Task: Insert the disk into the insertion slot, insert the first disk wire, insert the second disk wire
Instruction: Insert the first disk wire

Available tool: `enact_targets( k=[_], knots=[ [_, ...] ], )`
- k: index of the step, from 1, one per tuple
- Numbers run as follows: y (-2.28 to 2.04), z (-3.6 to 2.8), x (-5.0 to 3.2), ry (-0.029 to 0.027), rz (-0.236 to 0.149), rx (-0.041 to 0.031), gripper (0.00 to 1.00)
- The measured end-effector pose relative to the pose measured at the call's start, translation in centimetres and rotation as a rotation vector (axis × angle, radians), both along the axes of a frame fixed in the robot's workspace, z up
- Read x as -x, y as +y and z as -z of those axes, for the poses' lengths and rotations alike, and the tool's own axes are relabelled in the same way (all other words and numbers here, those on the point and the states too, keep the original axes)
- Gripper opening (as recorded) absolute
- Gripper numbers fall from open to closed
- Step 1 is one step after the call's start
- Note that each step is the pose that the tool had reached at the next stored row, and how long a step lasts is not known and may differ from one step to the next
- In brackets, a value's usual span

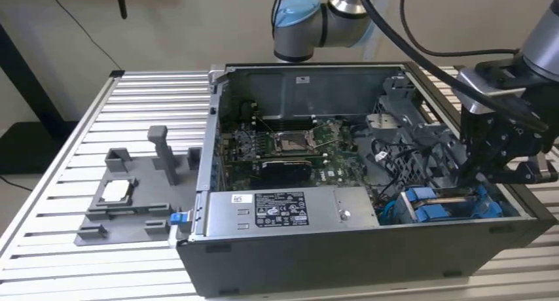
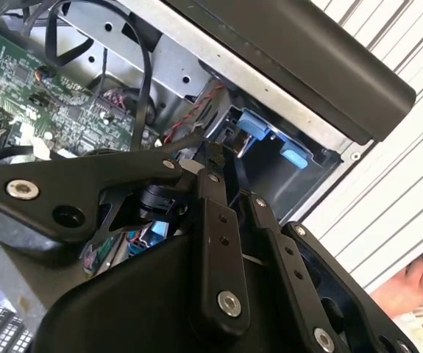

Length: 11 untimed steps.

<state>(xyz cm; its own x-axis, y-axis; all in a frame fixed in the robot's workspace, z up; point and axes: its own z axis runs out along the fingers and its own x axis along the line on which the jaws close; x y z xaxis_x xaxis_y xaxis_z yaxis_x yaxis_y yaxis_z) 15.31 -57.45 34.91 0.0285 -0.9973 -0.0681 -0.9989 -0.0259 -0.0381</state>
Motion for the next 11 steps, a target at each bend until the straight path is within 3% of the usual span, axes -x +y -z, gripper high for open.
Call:
enact_targets(
  k=[11],
  knots=[
    [0.15,0.57,-0.01,0.0001,0.016,-0.0001,0.19]
  ],
)
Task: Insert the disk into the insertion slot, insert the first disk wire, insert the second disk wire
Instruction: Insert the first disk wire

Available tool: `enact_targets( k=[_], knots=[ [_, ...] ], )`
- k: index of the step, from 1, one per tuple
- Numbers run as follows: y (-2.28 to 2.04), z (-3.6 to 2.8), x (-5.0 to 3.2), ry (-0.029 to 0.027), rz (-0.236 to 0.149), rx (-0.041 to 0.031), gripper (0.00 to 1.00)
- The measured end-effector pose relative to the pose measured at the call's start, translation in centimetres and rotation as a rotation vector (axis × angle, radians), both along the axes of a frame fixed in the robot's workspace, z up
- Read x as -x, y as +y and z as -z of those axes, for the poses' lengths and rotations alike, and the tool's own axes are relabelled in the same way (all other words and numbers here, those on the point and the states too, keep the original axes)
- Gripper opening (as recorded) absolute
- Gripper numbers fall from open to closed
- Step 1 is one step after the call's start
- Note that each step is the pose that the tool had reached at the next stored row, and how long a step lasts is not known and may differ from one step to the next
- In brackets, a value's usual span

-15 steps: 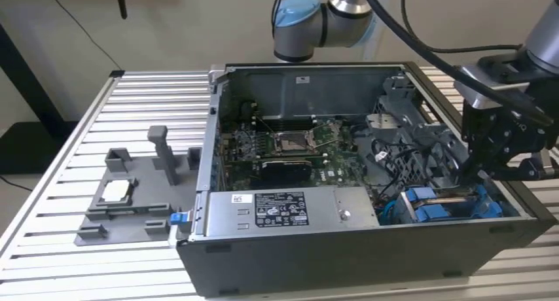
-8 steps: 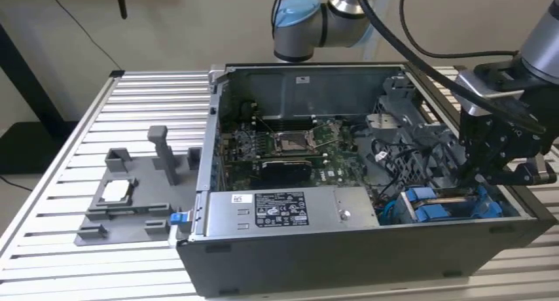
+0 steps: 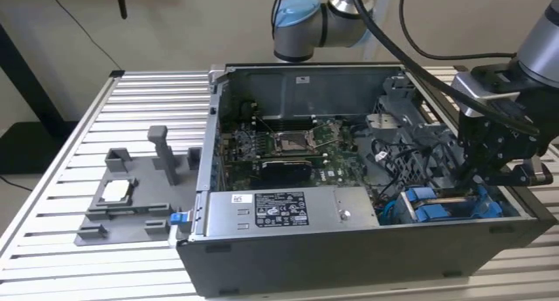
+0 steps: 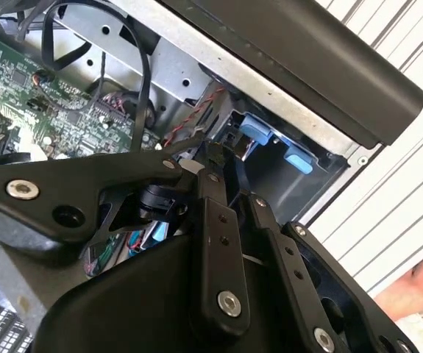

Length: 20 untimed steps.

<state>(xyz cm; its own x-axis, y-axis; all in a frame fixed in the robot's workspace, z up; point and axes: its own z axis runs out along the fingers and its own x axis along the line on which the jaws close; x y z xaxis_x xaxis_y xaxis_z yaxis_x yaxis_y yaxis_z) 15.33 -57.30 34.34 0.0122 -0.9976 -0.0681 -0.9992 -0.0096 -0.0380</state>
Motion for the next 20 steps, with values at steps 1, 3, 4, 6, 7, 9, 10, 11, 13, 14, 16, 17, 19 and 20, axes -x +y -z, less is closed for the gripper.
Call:
enact_targets(
  k=[1,3,4,6,7,9,10,11,13,14,16,17,19,20],
  knots=[
    [0.01,0.03,0.00,0.0000,0.002,0.0000,0.19],
    [0.03,0.08,0.00,0.0000,0.003,0.0002,0.19],
    [0.06,0.10,0.01,0.0000,0.004,0.0004,0.19],
    [0.21,0.18,0.01,0.0000,0.005,0.0004,0.19],
    [0.25,0.23,0.01,0.0000,0.006,0.0002,0.19],
    [0.27,0.31,0.01,0.0000,0.007,0.0005,0.19],
    [0.27,0.33,0.01,0.0000,0.008,0.0011,0.19],
    [0.27,0.35,0.01,0.0000,0.010,0.0013,0.19],
    [0.25,0.39,0.01,0.0003,0.013,0.0010,0.19],
    [0.23,0.40,0.01,0.0005,0.015,0.0009,0.19],
    [0.19,0.40,0.01,0.0015,0.022,0.0009,0.19],
    [0.19,0.39,0.01,0.0020,0.025,0.0010,0.19],
    [0.16,0.37,0.00,0.0025,0.027,0.0009,0.19],
    [0.14,0.38,0.01,0.0026,0.027,0.0007,0.19]
  ],
)
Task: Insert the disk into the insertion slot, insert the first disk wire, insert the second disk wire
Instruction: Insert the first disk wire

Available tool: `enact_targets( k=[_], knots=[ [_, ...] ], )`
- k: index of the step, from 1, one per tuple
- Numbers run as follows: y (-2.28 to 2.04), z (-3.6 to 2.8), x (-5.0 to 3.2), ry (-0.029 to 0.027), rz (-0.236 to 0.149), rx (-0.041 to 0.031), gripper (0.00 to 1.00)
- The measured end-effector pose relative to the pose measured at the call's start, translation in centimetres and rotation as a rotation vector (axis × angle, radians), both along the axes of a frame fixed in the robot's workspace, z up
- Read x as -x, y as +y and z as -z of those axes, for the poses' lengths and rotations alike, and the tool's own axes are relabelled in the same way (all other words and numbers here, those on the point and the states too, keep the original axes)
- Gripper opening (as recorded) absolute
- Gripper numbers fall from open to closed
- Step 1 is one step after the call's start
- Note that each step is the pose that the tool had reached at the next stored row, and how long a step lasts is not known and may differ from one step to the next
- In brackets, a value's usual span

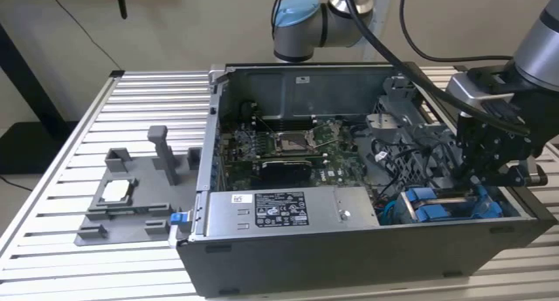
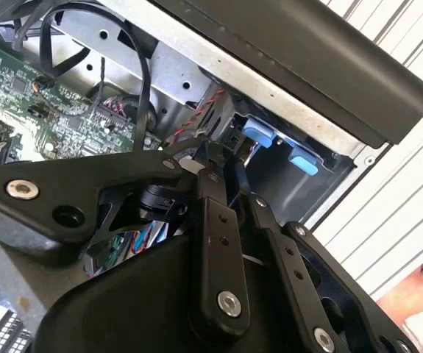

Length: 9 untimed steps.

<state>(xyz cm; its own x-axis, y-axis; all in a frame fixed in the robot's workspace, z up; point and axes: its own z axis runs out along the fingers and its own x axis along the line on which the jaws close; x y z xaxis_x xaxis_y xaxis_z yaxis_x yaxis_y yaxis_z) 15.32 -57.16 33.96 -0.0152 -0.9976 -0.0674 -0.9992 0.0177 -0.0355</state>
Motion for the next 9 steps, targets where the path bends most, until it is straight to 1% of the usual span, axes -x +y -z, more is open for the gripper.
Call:
enact_targets(
  k=[9],
  knots=[
    [-0.03,-0.09,0.00,0.0000,0.001,0.0002,0.19]
  ],
)
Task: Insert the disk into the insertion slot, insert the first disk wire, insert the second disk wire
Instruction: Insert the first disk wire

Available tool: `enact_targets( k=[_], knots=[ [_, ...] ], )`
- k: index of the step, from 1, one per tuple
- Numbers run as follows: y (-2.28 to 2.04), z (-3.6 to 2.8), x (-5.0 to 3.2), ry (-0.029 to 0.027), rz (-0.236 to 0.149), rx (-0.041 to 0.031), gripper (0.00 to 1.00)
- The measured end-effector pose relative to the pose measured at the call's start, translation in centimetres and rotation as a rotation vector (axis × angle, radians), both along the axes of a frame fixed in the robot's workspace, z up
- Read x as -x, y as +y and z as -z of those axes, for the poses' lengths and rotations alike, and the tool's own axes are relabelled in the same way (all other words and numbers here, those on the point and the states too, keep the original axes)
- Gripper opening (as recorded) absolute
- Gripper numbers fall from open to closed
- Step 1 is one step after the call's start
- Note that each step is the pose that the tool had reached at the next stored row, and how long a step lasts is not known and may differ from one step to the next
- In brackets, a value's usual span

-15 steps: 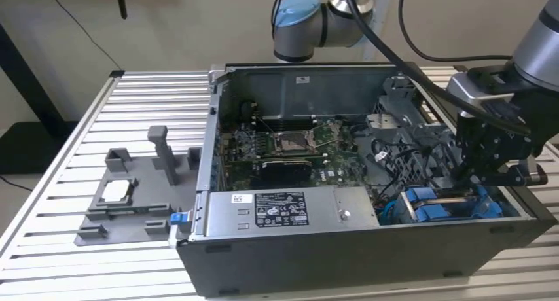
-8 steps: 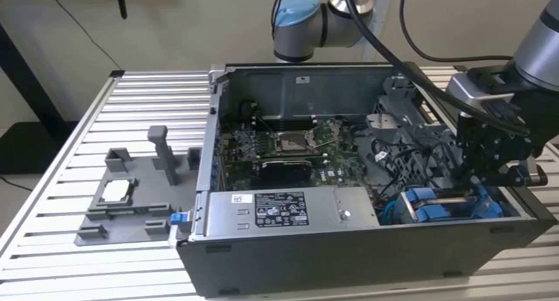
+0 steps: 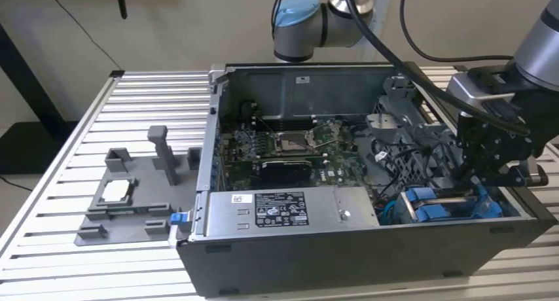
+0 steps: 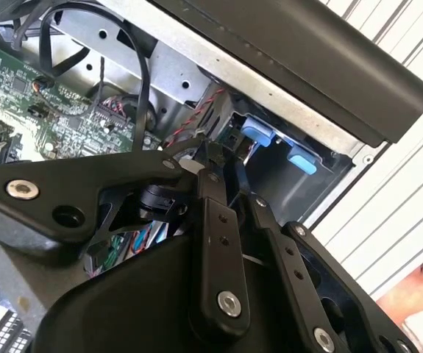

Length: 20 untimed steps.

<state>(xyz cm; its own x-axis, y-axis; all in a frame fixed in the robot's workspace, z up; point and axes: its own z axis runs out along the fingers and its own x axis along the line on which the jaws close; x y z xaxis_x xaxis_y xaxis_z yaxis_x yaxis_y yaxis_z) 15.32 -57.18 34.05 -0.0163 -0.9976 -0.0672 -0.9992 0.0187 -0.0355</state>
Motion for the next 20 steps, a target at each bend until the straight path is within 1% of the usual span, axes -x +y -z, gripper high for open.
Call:
enact_targets(
  k=[6,10,12,16,17,19,20],
  knots=[
    [0.00,0.25,0.00,0.0000,0.001,0.0025,0.19],
    [0.00,0.69,0.00,0.0000,0.002,0.0053,0.19],
    [0.00,0.93,0.00,-0.0001,0.002,0.0049,0.19],
    [0.00,0.93,0.00,0.0000,0.002,0.0049,0.19],
    [0.00,0.97,0.00,0.0001,0.002,0.0038,0.21],
    [-0.02,1.00,0.00,0.0001,0.002,0.0035,0.21],
    [-0.03,0.92,0.01,0.0000,0.002,0.0042,0.27]
  ],
)
